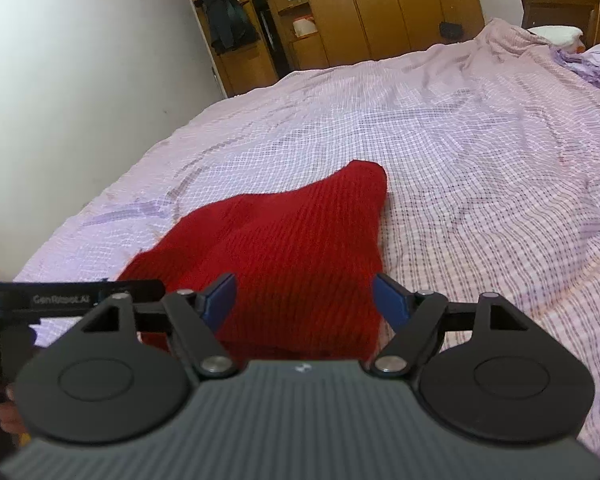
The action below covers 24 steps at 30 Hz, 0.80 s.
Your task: Fold small clothes
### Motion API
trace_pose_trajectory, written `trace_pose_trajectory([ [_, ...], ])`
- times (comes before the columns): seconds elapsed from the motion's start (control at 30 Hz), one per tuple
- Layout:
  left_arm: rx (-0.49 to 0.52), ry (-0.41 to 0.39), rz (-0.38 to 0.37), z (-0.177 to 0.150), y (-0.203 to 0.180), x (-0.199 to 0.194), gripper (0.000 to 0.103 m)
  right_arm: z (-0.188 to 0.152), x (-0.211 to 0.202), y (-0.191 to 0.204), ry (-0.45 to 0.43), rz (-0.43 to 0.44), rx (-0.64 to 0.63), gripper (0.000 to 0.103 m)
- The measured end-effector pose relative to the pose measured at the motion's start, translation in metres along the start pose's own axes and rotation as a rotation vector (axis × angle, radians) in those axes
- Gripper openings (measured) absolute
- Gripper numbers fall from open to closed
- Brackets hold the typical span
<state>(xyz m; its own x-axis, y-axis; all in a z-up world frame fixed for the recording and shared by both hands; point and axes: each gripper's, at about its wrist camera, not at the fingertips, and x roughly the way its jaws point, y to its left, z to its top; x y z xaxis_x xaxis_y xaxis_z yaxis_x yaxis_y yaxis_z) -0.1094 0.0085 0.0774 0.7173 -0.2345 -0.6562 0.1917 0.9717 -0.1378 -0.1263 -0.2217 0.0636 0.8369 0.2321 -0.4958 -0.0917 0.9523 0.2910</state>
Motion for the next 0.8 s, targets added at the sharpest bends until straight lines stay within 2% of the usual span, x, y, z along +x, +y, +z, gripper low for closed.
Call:
trace_pose_trajectory([
  [0.13, -0.024, -0.004, 0.010, -0.008, 0.000, -0.010, 0.076, -0.009, -0.009, 0.002, -0.011, -0.002, -0.011, 0.082],
  [0.37, 0.021, 0.016, 0.052, -0.023, -0.010, -0.021, 0.078, -0.021, -0.011, 0.005, 0.001, -0.026, -0.016, 0.082],
  [0.63, -0.003, 0.095, 0.068, -0.051, -0.016, 0.003, 0.078, -0.044, -0.001, 0.002, 0.066, -0.088, -0.036, 0.082],
  [0.8, 0.014, 0.109, 0.141, -0.060, -0.020, 0.018, 0.078, -0.059, 0.017, 0.001, 0.121, -0.121, -0.034, 0.082],
])
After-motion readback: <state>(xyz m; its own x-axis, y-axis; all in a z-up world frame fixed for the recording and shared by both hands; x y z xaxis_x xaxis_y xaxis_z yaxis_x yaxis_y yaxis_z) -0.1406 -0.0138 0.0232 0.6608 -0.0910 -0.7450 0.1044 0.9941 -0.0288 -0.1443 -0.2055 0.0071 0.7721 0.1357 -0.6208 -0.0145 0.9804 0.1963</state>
